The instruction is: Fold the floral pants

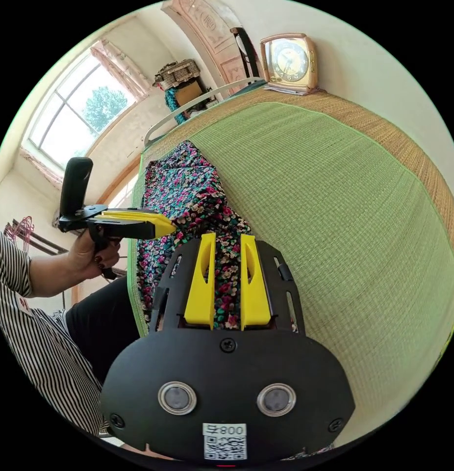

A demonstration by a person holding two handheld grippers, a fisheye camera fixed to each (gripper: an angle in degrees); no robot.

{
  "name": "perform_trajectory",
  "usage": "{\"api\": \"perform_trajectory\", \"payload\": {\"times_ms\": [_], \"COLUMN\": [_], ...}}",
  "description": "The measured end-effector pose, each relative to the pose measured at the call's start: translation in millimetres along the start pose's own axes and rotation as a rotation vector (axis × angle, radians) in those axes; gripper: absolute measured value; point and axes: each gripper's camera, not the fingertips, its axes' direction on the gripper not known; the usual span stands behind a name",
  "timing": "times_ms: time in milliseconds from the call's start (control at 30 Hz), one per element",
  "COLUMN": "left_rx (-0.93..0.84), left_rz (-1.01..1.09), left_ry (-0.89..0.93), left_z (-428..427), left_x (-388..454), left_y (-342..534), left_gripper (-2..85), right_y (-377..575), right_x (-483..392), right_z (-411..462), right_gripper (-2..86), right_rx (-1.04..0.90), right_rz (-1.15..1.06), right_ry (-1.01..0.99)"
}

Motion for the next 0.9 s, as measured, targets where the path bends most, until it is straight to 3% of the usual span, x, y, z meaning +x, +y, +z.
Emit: {"api": "perform_trajectory", "payload": {"times_ms": [267,500,700,900], "left_rx": [0.042,0.055,0.088,0.103], "left_rz": [-0.025,-0.028,-0.049,-0.037], "left_ry": [0.098,0.135,0.18,0.205], "left_z": [-53,-81,-98,-110], "left_x": [-32,-52,-66,-71], "left_y": [4,4,-3,-12], "left_gripper": [0.4,0.4,0.4,0.4], "right_y": [-43,-57,-58,-52], "right_x": [-48,-39,-34,-73], "right_z": [21,9,8,14], "right_gripper": [8.9,2.3,8.2,10.3], "right_rx": [-0.009,0.089,0.031,0.027], "right_rz": [-0.221,-0.082,-0.148,-0.354], "right_ry": [0.139,0.305,0.074,0.131]}}
